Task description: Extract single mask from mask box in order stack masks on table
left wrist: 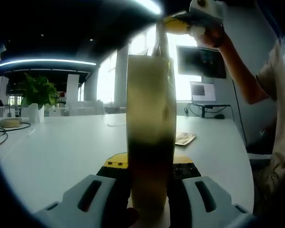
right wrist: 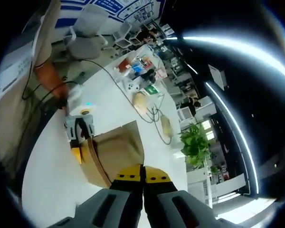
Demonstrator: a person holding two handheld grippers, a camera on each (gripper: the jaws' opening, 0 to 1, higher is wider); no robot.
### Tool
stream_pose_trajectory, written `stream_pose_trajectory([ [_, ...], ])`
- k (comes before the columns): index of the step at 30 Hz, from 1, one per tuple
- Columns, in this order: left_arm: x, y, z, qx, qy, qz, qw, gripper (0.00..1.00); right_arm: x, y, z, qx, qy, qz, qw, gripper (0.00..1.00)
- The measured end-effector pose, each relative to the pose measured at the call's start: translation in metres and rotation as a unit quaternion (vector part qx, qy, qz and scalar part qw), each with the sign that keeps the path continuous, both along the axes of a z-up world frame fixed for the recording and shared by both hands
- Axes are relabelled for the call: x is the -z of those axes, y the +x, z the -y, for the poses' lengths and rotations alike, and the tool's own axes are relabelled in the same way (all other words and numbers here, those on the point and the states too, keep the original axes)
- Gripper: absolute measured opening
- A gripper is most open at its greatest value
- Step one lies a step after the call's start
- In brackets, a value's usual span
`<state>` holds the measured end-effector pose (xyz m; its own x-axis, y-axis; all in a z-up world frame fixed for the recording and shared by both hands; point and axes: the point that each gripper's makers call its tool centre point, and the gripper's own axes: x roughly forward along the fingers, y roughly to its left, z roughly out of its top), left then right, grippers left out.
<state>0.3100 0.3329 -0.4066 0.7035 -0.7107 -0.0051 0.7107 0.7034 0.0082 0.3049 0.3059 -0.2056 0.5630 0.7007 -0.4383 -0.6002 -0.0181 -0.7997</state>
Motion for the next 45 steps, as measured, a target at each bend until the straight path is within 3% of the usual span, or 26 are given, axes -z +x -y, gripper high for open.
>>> stream_pose_trajectory([
  [32, 0.001, 0.0, 0.0, 0.001, 0.002, 0.0, 1.0, 0.19, -0.068, 0.006, 0.024, 0.03, 0.055, 0.083, 0.9946, 0.0],
  [39, 0.001, 0.0, 0.001, 0.001, 0.002, 0.0, 1.0, 0.19, -0.075, 0.01, 0.038, 0.051, 0.054, 0.098, 0.9924, 0.0],
  [45, 0.001, 0.0, 0.0, 0.001, 0.002, 0.0, 1.0, 0.19, -0.07, 0.011, 0.048, 0.062, 0.048, 0.093, 0.9926, 0.0],
])
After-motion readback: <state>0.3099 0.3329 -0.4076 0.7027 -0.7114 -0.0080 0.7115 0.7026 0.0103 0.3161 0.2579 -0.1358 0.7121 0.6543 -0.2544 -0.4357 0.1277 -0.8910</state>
